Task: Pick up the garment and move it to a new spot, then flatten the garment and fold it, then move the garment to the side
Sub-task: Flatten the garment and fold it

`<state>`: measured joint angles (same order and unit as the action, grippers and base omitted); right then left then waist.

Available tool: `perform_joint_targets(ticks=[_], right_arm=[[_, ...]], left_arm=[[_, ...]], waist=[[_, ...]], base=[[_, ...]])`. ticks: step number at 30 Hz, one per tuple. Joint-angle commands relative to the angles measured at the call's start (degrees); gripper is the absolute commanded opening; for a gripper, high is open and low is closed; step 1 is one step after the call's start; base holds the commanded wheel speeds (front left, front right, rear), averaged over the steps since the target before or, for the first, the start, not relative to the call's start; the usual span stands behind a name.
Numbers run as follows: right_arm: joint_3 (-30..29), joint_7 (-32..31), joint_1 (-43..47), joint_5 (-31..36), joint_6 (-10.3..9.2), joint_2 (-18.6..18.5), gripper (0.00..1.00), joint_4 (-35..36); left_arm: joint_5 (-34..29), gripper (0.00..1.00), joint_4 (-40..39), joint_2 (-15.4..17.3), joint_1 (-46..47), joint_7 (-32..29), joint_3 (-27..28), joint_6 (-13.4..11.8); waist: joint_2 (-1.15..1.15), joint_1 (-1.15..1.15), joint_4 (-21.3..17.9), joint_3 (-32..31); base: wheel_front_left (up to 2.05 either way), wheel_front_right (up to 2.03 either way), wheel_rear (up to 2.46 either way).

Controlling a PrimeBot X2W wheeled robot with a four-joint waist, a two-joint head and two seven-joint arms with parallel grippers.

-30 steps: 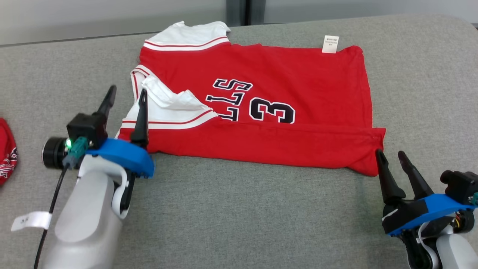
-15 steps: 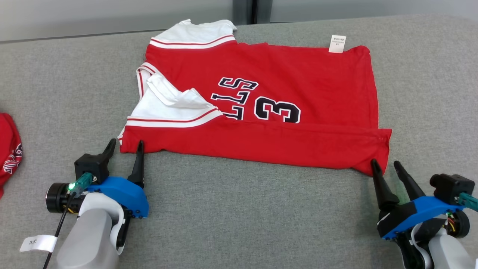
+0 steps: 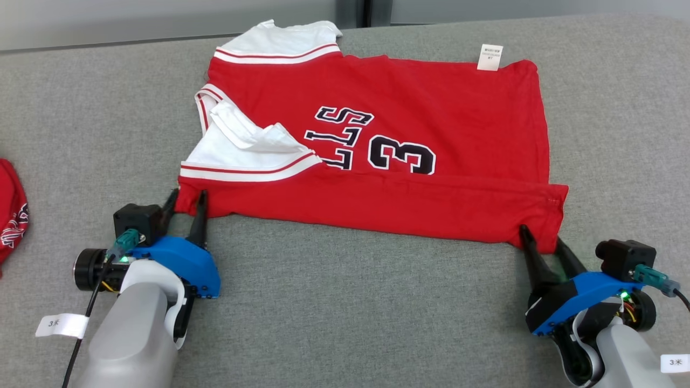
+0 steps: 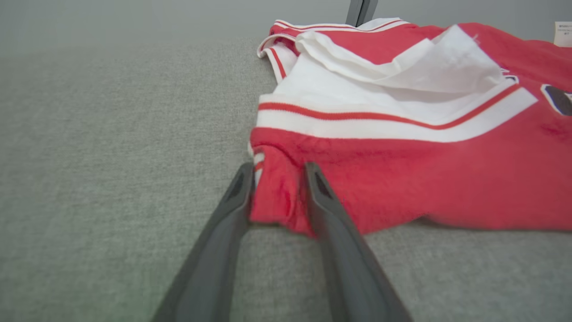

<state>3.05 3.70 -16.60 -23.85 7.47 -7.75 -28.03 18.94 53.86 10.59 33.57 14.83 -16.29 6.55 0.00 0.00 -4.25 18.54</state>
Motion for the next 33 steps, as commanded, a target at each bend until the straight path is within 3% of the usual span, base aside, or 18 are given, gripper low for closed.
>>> perform_joint_targets(ticks=[1,7,14,33], right_arm=[[0.5,0.3,-0.7,-0.4,0.06,0.5,0.0,-0.7],[0.0,2.8,0.4,-1.3,0.05,-1.0,0.0,-1.1],[-0.7,3.4,4.7,-2.6,0.05,-1.4,0.0,0.5],[-5.5,-3.0,22.1,-1.7,0.05,0.8,0.0,12.4]], left_arm=[[0.1,0.0,0.7,-0.3,0.8,0.1,-0.4,0.2],[0.4,0.0,-0.3,-0.6,0.2,0.4,-0.5,0.4],[0.1,0.0,-7.8,-1.3,-6.5,0.4,1.0,-0.1],[-0.3,0.0,-22.7,-4.0,-28.8,0.4,2.0,-2.5]], waist=[[0.0,0.0,0.1,-0.2],[0.0,0.0,0.6,-2.3],[0.0,0.0,2.7,-6.7],[0.0,0.0,7.7,-14.6]], base=[[0.0,0.0,0.0],[0.0,0.0,0.0],[0.0,0.0,0.0],[0.0,0.0,0.0]])
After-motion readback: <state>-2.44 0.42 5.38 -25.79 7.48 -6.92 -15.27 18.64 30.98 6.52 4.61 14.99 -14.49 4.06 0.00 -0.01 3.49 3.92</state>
